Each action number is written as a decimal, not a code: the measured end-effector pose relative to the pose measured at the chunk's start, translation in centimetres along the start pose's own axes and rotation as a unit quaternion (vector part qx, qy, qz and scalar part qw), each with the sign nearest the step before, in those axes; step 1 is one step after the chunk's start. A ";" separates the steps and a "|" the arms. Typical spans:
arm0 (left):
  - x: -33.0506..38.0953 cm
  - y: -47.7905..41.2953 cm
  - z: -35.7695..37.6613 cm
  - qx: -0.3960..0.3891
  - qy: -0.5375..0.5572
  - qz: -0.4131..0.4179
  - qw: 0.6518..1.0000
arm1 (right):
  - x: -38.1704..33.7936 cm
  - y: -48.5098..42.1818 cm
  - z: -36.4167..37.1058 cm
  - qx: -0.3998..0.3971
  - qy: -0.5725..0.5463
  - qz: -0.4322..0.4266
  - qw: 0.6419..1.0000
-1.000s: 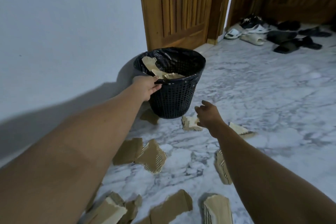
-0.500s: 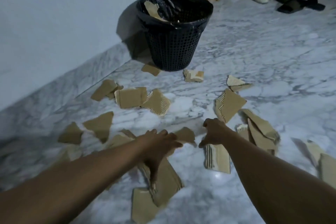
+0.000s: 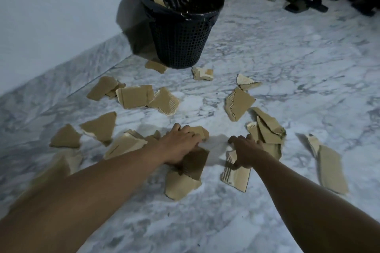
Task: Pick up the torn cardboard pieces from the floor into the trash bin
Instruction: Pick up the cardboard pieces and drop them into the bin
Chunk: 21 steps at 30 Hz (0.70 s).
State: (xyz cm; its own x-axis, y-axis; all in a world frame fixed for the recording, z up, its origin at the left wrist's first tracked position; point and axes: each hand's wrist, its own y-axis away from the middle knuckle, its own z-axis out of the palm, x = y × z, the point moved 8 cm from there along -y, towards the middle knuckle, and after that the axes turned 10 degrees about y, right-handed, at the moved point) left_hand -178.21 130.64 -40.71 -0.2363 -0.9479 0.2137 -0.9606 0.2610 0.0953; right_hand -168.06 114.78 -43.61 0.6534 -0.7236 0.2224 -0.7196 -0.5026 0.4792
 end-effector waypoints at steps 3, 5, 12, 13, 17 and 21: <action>-0.4 -0.7 -1.1 0.042 -0.038 -0.035 0.998 | 0.4 0.4 0.3 -0.020 0.001 -0.004 1.000; -1.7 -0.9 -1.3 0.029 -0.001 -0.110 0.993 | 0.4 0.3 0.0 0.001 0.029 -0.017 0.999; 1.5 0.7 -0.8 -0.203 0.098 -0.127 0.966 | 0.0 0.9 1.1 -0.128 -0.027 -0.124 0.984; 2.7 1.4 0.3 -0.235 0.057 -0.096 0.966 | -0.2 1.0 1.3 -0.110 0.014 -0.134 0.985; 5.3 3.4 4.7 -0.237 0.004 -0.048 0.970 | -0.2 1.4 1.7 -0.077 0.054 -0.137 0.986; 4.8 3.3 5.6 -0.216 0.077 -0.070 0.971 | 1.5 0.4 1.6 -0.139 -0.048 -0.085 0.985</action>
State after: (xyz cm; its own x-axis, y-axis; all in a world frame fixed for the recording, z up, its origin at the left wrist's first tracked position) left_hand -183.31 125.92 -44.84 -0.0525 -0.9498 0.3084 -0.8229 0.2161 0.5256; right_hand -167.74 112.70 -44.37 0.7234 -0.6890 0.0441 -0.5011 -0.4800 0.7201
